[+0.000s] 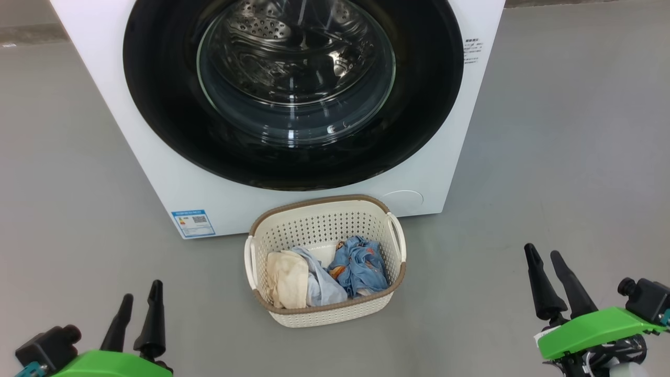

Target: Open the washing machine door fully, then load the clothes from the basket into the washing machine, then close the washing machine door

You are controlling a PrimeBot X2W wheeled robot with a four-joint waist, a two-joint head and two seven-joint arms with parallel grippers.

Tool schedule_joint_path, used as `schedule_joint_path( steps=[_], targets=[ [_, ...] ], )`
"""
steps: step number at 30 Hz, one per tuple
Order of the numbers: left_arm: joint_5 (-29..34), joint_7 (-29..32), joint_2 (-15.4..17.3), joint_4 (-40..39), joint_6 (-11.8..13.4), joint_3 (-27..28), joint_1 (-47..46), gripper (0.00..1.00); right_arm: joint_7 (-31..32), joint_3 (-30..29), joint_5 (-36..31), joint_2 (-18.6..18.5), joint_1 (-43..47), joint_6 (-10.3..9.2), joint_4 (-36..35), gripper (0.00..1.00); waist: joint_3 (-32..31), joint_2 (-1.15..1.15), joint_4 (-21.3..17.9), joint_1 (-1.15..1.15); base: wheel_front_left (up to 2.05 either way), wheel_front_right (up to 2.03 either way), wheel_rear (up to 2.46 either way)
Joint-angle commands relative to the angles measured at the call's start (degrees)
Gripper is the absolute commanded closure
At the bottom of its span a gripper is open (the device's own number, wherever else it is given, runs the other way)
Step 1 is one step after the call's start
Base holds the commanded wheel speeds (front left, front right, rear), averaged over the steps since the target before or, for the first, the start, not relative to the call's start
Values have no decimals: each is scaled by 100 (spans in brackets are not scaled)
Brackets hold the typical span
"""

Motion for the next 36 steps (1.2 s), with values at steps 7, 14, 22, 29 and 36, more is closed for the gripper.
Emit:
schedule_joint_path(
  steps=[7, 14, 22, 29, 36],
  targets=[
    [605, -191, 162, -249, -12, 153, -271, 0, -195, 128, -615, -174, -306, 7, -216, 0, 7, 0, -2, -1, 0, 0, 0],
    [1052, -309, 247, -262, -13, 61, -290, 0, -313, 126, -1099, -224, -324, 7, -192, 0, -25, 0, -10, -1, 0, 0, 0],
    [1485, -427, 284, -332, -14, 87, -310, 0, -430, 150, -1587, -278, -365, 8, -188, 0, -2, 0, -8, -1, 0, 0, 0],
    [1945, -545, 342, -336, -15, 56, -320, 0, -548, 223, -2055, -323, -409, 8, -201, 0, -23, 0, 6, -1, 0, 0, 0],
    [2388, -664, 408, -349, -16, 13, -314, 0, -665, 278, -2503, -367, -436, 9, -199, 0, -49, 0, 11, -1, 0, 0, 0]
  ],
)
